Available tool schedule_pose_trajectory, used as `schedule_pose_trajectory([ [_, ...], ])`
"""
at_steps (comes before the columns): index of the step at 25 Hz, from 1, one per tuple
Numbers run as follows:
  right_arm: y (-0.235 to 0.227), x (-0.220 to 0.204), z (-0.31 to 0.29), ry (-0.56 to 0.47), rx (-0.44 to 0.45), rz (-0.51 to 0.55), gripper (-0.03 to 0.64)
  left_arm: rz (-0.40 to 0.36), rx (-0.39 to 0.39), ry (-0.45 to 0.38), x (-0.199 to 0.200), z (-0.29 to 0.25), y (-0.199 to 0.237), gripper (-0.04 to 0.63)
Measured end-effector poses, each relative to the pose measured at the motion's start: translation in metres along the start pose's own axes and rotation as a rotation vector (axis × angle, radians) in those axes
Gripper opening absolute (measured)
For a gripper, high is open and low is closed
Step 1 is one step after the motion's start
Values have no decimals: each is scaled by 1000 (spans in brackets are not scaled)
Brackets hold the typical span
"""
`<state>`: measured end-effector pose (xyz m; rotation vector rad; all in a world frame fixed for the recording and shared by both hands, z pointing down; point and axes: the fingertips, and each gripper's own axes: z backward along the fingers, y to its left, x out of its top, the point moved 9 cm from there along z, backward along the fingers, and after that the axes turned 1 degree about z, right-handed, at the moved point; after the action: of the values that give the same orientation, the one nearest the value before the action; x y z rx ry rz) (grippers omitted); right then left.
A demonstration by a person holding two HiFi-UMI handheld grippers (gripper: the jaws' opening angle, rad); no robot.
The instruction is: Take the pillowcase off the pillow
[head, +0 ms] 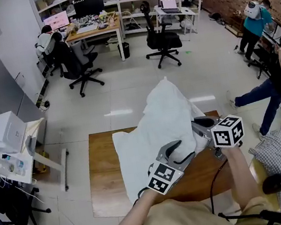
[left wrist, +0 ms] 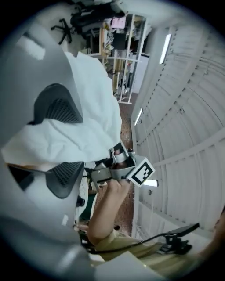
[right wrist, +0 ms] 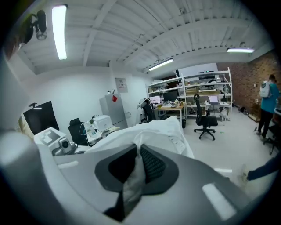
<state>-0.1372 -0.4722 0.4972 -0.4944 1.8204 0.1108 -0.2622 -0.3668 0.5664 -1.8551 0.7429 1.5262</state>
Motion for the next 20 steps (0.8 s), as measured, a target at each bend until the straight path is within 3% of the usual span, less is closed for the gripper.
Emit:
schedule_pose_trajectory([
  [2, 5, 1, 0, -26, 2, -7, 23, -48, 105, -19, -2, 2, 0, 166],
  [4, 7, -1, 5, -81, 21, -38, 20, -33, 134, -88, -12, 11, 3, 28],
  [8, 8, -5, 17, -254, 177, -286, 14, 231, 68, -219, -59, 44, 15, 15],
  [12, 12, -9, 14, -265, 307, -388, 14, 213, 34, -209, -94, 52, 22, 17],
  [15, 4, -15, 12, -287, 302, -430, 14, 242, -2, -207, -117, 65, 20, 5],
  [20, 3, -10, 11, -284, 321, -413, 14, 303, -15, -246, -122, 67, 22, 3],
])
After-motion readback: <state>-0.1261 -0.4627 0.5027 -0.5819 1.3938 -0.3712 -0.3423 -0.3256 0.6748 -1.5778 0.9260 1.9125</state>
